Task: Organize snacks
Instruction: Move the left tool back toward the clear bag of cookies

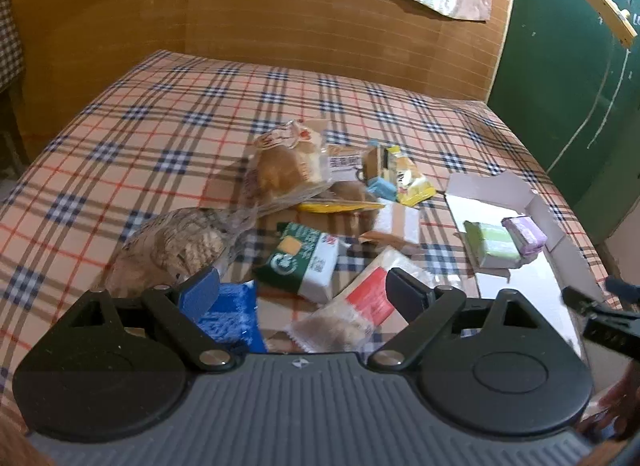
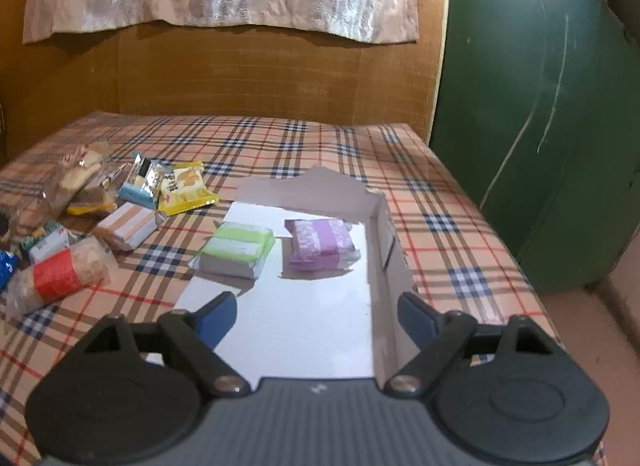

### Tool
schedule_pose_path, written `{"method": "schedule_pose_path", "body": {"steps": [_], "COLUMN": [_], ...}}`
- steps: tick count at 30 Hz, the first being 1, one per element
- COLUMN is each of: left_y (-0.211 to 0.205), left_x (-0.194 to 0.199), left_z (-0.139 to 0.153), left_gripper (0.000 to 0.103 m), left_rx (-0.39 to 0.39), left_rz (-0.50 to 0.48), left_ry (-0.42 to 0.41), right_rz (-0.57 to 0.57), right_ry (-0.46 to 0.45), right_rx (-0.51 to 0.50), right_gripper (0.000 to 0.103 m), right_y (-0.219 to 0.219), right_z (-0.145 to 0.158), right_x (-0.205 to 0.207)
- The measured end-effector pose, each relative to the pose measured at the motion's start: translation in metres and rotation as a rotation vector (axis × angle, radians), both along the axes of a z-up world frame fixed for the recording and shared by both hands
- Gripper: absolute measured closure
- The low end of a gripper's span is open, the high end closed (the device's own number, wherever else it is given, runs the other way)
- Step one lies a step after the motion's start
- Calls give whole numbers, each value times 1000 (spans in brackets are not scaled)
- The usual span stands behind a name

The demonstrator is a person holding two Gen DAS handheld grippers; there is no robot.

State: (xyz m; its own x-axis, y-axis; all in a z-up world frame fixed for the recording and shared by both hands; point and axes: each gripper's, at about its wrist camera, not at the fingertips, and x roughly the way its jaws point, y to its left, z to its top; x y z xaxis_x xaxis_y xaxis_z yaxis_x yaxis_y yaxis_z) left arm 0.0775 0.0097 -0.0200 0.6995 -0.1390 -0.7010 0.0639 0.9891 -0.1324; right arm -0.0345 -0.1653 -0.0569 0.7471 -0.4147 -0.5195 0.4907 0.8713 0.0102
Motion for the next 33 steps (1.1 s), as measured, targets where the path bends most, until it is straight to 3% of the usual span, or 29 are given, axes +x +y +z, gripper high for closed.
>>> {"method": "schedule_pose_path", "body": {"steps": [3, 6, 13, 22, 27, 31, 33], "left_y": [9, 14, 38, 67, 78, 96, 109], "left_x": [-5, -10, -20, -18, -31, -39, -34], "left_z": [-2, -4, -11, -26, -24, -19, -20], "left_gripper": [0, 0, 0, 0, 0, 0, 0], "left_rx": [1, 16, 19, 12, -49, 13, 7], "left_rz": [14, 35, 73, 126, 93, 157, 199], "left_ry": [0, -3, -2, 13, -59, -103, -100], "right_rz": [-33, 9, 80, 163, 177, 173, 174], "right_ry": [-18, -60, -108, -77, -67, -76, -86], "right_rx": [-38, -53, 80, 72, 74, 96, 106], "right_gripper": [8, 1, 1, 1, 1, 1, 1], "right_y": [4, 22, 56, 95, 100, 100, 100], "right_z": [10, 23, 38, 40, 36, 35, 35], "right_x": [-5, -4, 19, 37, 42, 42, 42]}}
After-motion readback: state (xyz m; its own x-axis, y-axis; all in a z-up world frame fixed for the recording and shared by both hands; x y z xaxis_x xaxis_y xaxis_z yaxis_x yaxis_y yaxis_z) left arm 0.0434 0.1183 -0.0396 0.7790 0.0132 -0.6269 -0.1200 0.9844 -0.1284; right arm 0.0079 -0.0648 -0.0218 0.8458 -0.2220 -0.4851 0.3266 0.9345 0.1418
